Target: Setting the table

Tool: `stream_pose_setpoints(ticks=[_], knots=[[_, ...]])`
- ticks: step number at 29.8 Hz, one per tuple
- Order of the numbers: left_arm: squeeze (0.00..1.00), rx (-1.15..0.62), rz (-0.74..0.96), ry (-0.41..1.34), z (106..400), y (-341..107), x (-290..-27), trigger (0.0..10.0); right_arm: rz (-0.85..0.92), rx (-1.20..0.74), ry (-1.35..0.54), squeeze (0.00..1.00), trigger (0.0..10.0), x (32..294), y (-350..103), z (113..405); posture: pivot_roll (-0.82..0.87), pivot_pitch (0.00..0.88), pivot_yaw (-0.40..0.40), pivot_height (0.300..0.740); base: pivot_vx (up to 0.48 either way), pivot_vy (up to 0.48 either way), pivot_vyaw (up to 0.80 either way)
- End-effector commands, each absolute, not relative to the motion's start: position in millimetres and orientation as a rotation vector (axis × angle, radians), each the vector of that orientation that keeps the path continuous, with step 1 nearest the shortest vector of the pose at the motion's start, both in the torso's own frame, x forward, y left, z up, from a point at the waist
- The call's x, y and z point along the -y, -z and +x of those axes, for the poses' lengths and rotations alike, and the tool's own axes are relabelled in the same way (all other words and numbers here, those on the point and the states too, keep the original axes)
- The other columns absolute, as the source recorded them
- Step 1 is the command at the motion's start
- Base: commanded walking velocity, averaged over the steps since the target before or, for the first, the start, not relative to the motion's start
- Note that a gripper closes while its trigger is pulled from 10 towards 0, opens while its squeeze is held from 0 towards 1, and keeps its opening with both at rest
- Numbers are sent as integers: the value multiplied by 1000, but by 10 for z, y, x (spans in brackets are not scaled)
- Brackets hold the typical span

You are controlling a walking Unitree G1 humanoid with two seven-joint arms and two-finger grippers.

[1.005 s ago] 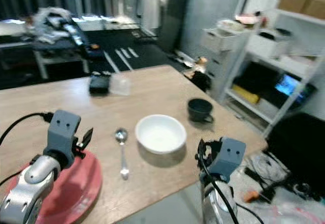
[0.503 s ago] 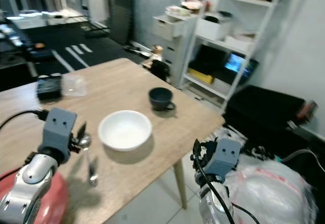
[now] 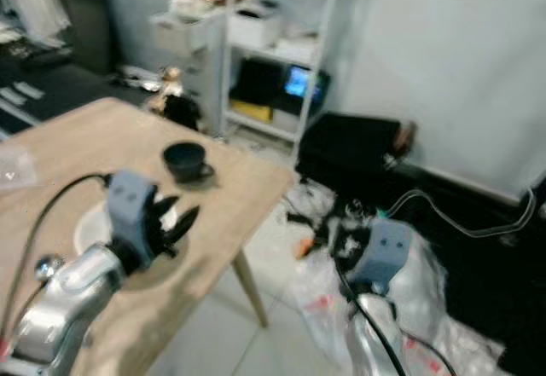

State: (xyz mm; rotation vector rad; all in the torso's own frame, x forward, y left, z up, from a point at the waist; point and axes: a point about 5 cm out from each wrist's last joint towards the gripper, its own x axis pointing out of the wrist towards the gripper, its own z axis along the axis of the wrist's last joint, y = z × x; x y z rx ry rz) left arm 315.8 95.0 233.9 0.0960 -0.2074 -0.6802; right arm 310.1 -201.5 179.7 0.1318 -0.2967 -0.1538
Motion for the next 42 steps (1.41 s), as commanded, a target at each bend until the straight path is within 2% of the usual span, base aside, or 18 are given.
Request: stream_pose_setpoints(ticks=[1,8,12,18,42], knots=[[0,196,96,780,3101,-2275,-849,10000,131,288,150,0,10000,1973,-1748,3076,24,142,62,740,0,0,-800],[0,175,127,906,3007,-2179,-651,10000,118,273,159,0,10000,1982,-1692,3039,15,143,67,740,0,0,-800],[0,125,133,918,2977,-2027,-569,10000,76,255,151,0,10000,1987,-1635,3006,9,144,67,740,0,0,-800],[0,64,125,843,2986,-1832,-547,10000,51,227,141,0,10000,1975,-1553,2984,9,139,63,740,0,0,-800],[0,48,132,743,3074,-1738,-557,10000,48,218,144,0,10000,1978,-1515,2989,3,126,63,740,0,0,-800]])
